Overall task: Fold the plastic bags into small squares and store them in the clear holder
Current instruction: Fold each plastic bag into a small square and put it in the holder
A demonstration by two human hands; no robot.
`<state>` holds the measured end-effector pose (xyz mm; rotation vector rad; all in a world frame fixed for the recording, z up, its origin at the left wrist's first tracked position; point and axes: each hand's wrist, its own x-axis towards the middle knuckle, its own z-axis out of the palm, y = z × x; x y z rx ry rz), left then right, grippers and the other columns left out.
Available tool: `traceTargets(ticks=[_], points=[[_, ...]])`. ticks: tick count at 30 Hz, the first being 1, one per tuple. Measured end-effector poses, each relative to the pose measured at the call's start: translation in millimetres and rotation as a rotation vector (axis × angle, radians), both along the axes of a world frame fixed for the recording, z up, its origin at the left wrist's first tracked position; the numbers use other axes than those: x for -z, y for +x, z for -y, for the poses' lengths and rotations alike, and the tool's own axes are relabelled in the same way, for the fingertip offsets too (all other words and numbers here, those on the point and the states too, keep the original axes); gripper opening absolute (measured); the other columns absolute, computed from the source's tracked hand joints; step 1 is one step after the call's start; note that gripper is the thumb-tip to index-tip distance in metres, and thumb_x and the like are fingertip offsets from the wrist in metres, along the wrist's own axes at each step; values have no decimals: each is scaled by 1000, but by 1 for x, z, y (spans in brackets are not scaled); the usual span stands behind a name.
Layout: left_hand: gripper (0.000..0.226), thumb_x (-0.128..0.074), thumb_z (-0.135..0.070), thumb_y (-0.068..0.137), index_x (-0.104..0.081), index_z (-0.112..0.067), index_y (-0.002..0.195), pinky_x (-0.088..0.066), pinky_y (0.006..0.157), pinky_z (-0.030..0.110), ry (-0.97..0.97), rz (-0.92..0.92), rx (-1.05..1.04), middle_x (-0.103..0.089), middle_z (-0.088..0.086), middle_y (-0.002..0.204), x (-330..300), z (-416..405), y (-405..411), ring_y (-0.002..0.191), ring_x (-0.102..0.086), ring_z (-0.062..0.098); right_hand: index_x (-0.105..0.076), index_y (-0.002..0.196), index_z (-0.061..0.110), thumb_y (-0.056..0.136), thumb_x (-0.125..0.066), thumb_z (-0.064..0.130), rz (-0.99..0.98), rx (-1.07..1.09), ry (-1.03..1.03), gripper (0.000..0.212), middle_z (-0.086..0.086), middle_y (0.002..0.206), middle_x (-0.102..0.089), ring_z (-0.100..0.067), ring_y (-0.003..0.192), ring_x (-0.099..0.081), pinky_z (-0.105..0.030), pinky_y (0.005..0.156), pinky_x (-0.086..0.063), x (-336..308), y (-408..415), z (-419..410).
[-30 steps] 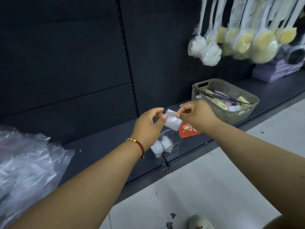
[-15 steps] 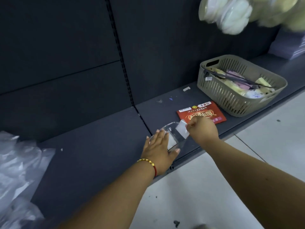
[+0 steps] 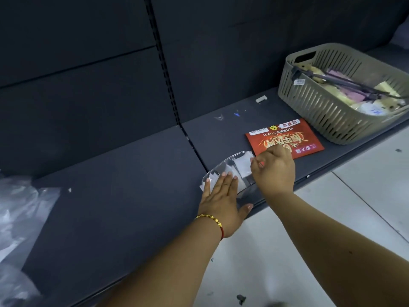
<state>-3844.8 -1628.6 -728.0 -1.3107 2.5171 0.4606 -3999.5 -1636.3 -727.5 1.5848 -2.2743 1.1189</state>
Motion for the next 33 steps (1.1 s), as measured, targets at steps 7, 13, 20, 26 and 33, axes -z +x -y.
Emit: traceTargets(ticks=[7,13,20,26,33], points=[[75,-16,-61,99,12,-19,155,19,118,45,1,-28,-10,22,-2,161,5,0,0,146,26,15,-69,65,4,70,-80,8,-105,-9,-48,13,-12,78,-57,-35,72,-53,-39,62,-45,7,-5,-1],[75,-16,-61,99,11,-20,155,21,116,43,-7,-32,-22,21,-2,162,5,-1,-1,146,25,16,-72,62,3,73,-81,15,-66,49,189,19,-13,85,-62,-37,81,-55,-40,67,-43,23,3,2],[74,-11,-61,97,22,-21,151,23,115,37,-47,-152,-76,26,-4,160,0,-11,23,142,31,10,-67,72,-4,97,-54,25,102,139,-1,41,-15,86,-62,-33,82,-52,-40,74,-44,-1,20,-6],[89,12,-67,76,21,-21,151,23,115,39,-74,-131,-318,23,-1,161,3,-36,100,145,27,12,-66,84,3,96,-44,26,-15,-127,-149,34,-14,86,-61,-30,79,-51,-38,73,-39,-21,104,-9],[69,-19,-53,102,9,-19,155,16,119,43,-111,21,-668,17,7,163,1,-80,243,149,19,23,-56,127,14,96,-26,55,10,-630,513,60,-4,126,-58,-25,117,-52,-36,98,-42,2,231,-48]])
